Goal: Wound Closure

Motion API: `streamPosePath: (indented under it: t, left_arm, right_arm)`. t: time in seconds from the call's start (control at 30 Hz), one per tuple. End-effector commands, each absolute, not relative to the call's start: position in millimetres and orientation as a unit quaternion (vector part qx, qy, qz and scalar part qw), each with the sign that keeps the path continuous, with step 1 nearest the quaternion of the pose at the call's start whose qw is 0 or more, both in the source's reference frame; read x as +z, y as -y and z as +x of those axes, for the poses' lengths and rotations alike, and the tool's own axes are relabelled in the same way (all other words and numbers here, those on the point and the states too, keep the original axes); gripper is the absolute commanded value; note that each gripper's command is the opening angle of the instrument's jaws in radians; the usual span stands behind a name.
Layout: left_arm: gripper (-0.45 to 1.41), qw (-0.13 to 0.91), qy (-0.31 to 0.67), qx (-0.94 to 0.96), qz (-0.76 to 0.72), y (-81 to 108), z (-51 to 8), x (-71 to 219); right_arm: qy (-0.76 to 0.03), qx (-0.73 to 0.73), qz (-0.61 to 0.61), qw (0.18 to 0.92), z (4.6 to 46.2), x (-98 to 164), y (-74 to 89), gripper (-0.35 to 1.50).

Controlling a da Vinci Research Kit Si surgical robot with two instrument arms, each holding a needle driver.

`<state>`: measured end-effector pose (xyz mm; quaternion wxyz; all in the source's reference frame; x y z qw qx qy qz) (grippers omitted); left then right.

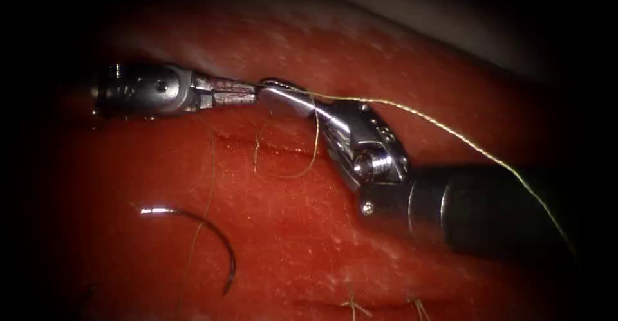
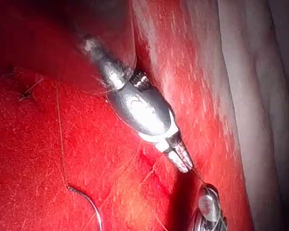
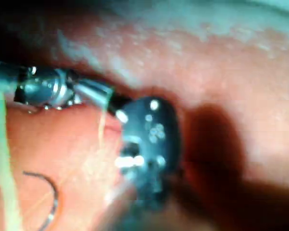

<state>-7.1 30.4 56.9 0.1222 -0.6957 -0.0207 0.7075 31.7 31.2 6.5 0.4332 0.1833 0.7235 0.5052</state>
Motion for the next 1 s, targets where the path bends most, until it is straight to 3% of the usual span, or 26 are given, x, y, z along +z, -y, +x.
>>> streamPosePath:
  t: [0.03, 0.23, 0.3, 0.6, 1.0]
  left_arm:
    - [-0.35, 0.118, 0.026, 0.707, -0.697, -30.0, -7.7, 57.1]
    - [-0.35, 0.095, 0.046, 0.710, -0.696, -28.2, -8.7, 55.5]
    - [-0.35, 0.085, 0.051, 0.712, -0.695, -27.4, -9.3, 54.7]
    - [-0.35, 0.073, 0.065, 0.720, -0.687, -26.5, -10.4, 53.4]
    - [-0.35, 0.074, 0.065, 0.733, -0.673, -26.6, -10.3, 53.0]
  right_arm:
    - [-0.723, 0.508, 0.182, 0.431, 32.7, 7.0, -31.7, 0.04]
    - [-0.703, 0.534, 0.158, 0.443, 32.7, 7.2, -32.0, 0.16]
    - [-0.683, 0.549, 0.148, 0.458, 32.8, 7.2, -32.1, 0.42]
    - [-0.599, 0.585, 0.132, 0.531, 33.4, 7.7, -32.7, 0.76]
    - [-0.490, 0.583, 0.112, 0.638, 34.9, 9.1, -32.8, 0.81]
